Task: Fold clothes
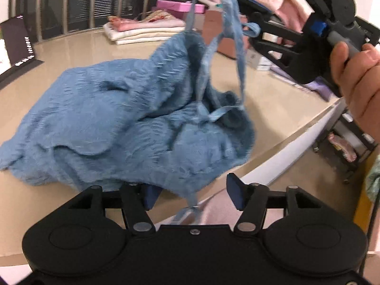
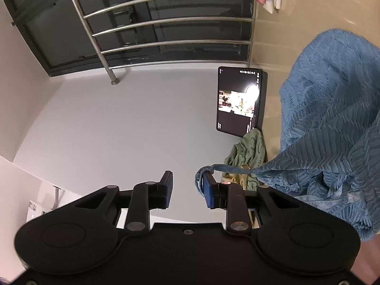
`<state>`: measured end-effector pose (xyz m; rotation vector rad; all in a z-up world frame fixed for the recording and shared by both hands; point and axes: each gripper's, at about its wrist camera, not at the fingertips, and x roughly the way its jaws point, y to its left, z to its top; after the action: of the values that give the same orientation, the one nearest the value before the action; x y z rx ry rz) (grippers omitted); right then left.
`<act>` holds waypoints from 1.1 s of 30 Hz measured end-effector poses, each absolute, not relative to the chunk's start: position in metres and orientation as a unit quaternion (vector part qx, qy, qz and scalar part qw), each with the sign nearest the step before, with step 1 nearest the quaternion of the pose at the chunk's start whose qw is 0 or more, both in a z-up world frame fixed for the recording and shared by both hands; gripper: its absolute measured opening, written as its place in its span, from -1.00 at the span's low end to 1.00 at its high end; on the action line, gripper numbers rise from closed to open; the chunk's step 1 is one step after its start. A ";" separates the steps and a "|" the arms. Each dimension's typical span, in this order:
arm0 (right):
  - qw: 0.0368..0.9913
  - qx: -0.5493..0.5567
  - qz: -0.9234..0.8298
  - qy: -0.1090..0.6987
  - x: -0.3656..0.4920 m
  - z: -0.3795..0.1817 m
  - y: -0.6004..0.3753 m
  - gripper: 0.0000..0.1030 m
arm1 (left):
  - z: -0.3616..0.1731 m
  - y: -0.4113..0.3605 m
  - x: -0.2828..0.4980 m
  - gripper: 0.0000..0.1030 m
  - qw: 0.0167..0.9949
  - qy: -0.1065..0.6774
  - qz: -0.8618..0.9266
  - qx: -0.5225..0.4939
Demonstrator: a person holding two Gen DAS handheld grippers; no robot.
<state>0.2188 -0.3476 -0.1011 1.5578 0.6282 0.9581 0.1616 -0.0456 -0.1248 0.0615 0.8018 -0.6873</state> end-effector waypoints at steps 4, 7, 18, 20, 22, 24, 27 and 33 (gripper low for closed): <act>0.573 0.663 0.400 0.268 0.215 -0.106 -0.359 -0.42 | -0.131 -0.035 0.161 -0.22 0.823 0.412 -0.389 -0.038; 0.578 0.665 0.385 0.277 0.212 -0.113 -0.365 -0.42 | -0.143 -0.027 0.155 -0.14 0.819 0.422 -0.387 -0.040; 0.586 0.657 0.379 0.285 0.205 -0.122 -0.372 -0.42 | -0.177 -0.047 0.135 0.14 0.860 0.381 -0.320 0.115; 0.588 0.654 0.380 0.287 0.204 -0.122 -0.372 -0.42 | -0.183 -0.055 0.132 0.14 0.862 0.371 -0.311 0.149; 0.591 0.649 0.383 0.289 0.203 -0.122 -0.373 -0.42 | -0.188 -0.065 0.130 0.14 0.864 0.359 -0.302 0.185; 0.594 0.641 0.387 0.293 0.201 -0.123 -0.373 -0.42 | -0.197 -0.072 0.126 0.13 0.859 0.351 -0.296 0.227; 0.593 0.636 0.392 0.301 0.199 -0.128 -0.376 -0.42 | -0.211 -0.084 0.118 0.14 0.838 0.344 -0.303 0.296; 0.573 0.655 0.408 0.276 0.199 -0.131 -0.386 -0.35 | -0.222 -0.086 0.114 0.04 0.796 0.364 -0.343 0.340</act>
<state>0.1987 -0.3858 -0.1311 1.5342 0.6480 0.9570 0.1137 -0.0858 -0.2221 0.7305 0.7821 -0.7378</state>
